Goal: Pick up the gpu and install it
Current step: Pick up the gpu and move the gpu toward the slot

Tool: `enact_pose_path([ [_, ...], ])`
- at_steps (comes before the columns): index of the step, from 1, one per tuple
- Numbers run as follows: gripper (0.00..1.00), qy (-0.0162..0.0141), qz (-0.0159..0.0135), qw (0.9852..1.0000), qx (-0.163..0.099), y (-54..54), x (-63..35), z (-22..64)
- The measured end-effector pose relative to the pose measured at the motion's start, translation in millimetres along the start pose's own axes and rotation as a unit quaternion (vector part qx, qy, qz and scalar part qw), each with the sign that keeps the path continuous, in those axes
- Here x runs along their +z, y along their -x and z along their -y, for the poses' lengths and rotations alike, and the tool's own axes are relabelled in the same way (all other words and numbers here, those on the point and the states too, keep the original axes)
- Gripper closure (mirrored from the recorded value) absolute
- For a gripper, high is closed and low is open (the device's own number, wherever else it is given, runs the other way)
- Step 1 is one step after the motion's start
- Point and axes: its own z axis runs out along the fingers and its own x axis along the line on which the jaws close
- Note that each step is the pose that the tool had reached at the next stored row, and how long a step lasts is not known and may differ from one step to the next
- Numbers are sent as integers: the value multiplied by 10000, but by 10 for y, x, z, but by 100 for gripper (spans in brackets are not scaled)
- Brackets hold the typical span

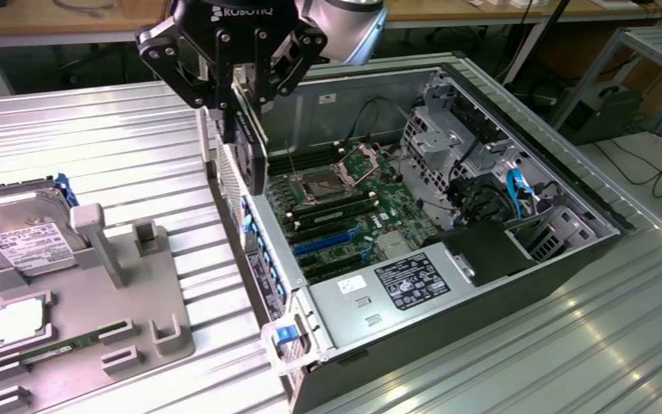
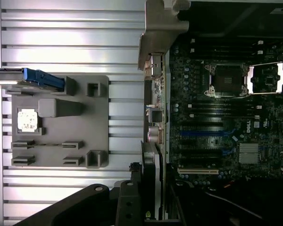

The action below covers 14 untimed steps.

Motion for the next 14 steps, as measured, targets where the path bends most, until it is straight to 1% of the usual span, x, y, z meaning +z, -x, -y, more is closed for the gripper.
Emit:
enact_pose_path([
  [8, 72, 0, 0, 10000, 0, 160, 1, 2],
  [14, 72, 0, 0, 10000, 0, 260, 1, 3],
])
